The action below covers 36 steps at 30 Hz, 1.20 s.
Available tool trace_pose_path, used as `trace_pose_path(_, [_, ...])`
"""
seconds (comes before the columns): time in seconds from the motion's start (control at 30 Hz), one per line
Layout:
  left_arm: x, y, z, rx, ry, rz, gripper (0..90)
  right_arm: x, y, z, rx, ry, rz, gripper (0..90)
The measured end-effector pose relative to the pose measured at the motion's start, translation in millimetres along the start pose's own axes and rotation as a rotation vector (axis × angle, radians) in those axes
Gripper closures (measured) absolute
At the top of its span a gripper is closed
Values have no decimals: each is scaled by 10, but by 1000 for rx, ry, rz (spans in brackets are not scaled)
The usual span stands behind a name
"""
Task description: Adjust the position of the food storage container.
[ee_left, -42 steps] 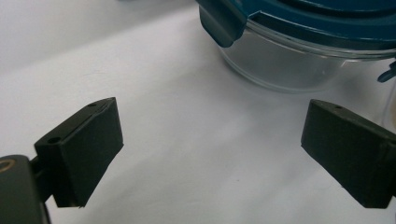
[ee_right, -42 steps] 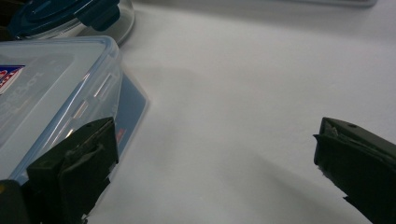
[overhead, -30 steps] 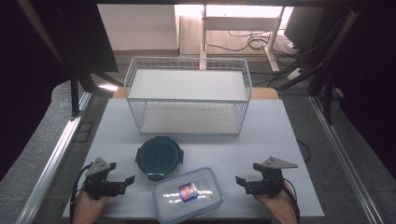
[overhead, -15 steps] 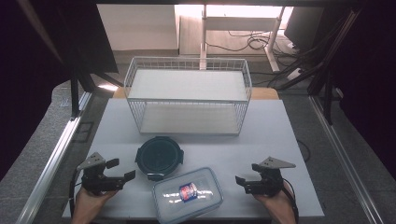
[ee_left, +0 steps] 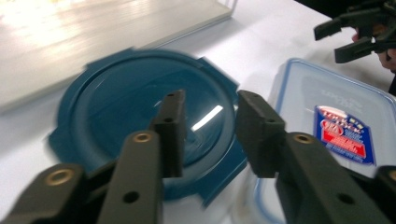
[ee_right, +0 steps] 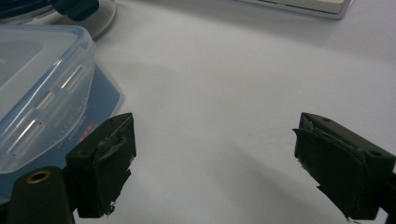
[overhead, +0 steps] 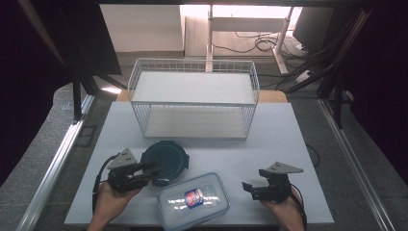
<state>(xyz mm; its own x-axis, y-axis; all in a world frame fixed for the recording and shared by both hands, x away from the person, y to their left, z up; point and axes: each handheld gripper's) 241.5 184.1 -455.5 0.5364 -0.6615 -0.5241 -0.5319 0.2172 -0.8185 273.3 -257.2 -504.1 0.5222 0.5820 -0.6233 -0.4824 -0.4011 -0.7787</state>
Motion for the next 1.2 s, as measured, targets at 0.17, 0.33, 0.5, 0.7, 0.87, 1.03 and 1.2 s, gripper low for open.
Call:
trace_pose_path(0.17, [185,-208,-172,103,35,24,761,17,5,2,1,-9,10,135])
trace_pose_path(0.33, [426,-349,-232,127,71,59,869,22,11,2,0,-7,18,141])
trace_pose_path(0.5, [770,-434,-256,138,44,155,900,28,19,-9,8,-5,28,145])
trace_pose_path(0.7, [1021,-447,-205,136,-16,228,900,45,32,-15,11,11,59,155])
trace_pose_path(0.87, [1129,-420,-182,129,-42,258,900,56,41,-25,18,13,73,158])
trace_pose_path(1.03, [1158,-398,-208,136,-54,259,900,61,46,-25,17,16,84,159])
trace_pose_path(1.2, [1141,-398,-164,109,-38,258,900,45,51,-26,13,19,89,159])
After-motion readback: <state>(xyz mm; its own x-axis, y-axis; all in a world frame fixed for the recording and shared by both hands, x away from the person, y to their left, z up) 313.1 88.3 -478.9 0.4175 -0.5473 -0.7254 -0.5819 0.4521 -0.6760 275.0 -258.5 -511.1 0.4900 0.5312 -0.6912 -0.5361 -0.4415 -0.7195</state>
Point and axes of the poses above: each handheld gripper's, and its own axes: x roughly forward along the jaws, y roughly out of its underside, z roughly to its left, and after that the axes turned 6 degrees about -x, right-handed
